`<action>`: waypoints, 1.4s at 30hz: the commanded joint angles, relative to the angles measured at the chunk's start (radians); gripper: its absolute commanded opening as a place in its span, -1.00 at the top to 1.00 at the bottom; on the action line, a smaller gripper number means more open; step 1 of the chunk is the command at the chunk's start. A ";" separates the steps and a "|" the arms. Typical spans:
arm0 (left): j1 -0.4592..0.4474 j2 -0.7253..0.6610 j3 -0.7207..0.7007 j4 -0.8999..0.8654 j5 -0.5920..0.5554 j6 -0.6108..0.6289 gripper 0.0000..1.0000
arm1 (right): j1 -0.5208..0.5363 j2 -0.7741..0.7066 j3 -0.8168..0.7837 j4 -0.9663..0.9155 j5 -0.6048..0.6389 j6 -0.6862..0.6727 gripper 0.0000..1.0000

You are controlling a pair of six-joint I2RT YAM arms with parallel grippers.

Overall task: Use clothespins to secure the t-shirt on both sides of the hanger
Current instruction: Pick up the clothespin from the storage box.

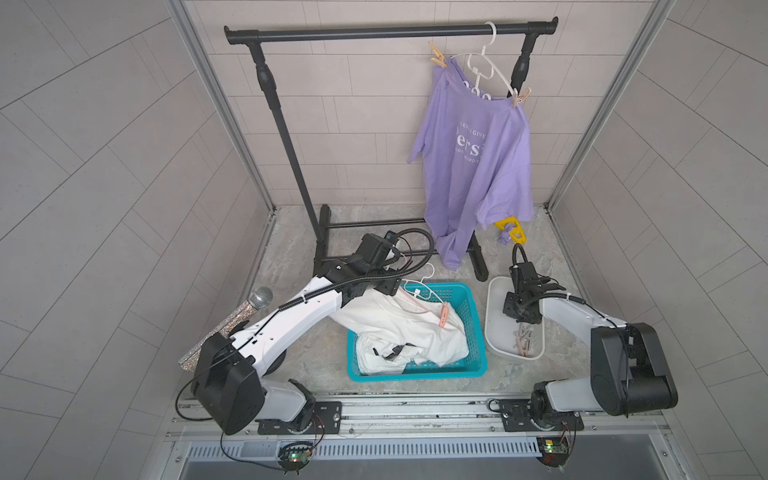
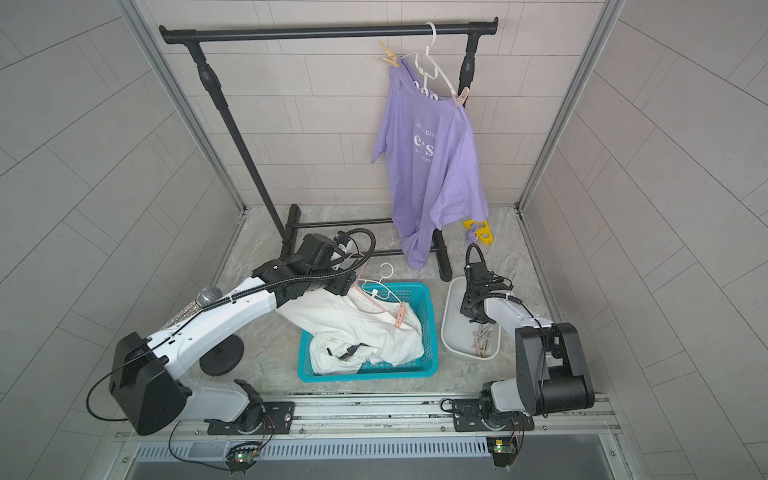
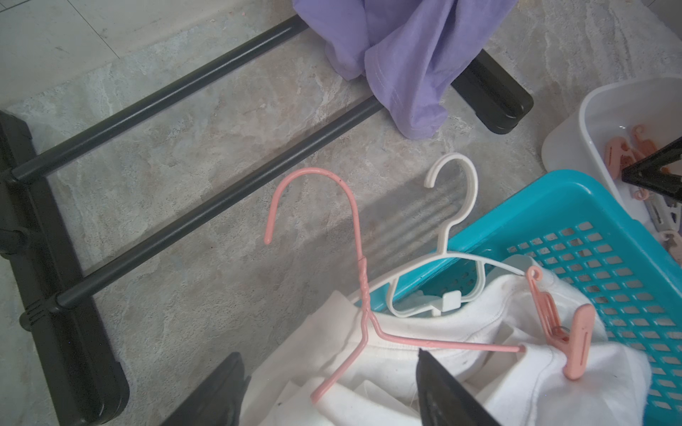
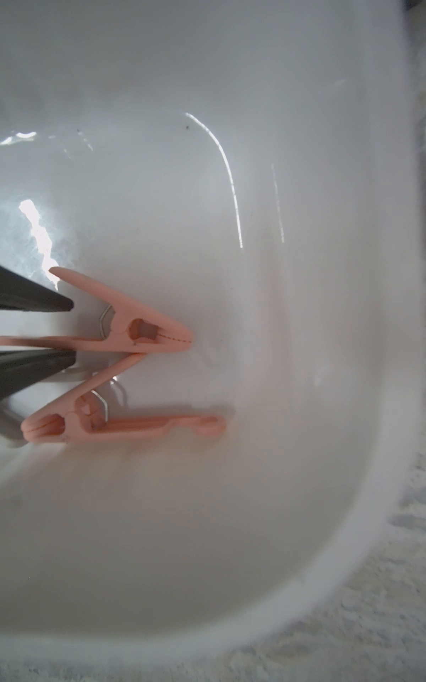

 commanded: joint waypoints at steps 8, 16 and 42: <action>0.003 -0.016 -0.006 0.000 -0.007 0.015 -0.54 | -0.003 0.043 0.002 0.004 -0.004 0.006 0.60; 0.002 -0.018 -0.006 0.000 -0.006 0.015 -0.54 | -0.002 0.039 0.001 0.004 -0.009 0.006 0.70; 0.097 -0.036 0.020 0.047 0.281 -0.132 -0.54 | 0.014 -0.263 0.111 -0.094 -0.397 -0.025 1.00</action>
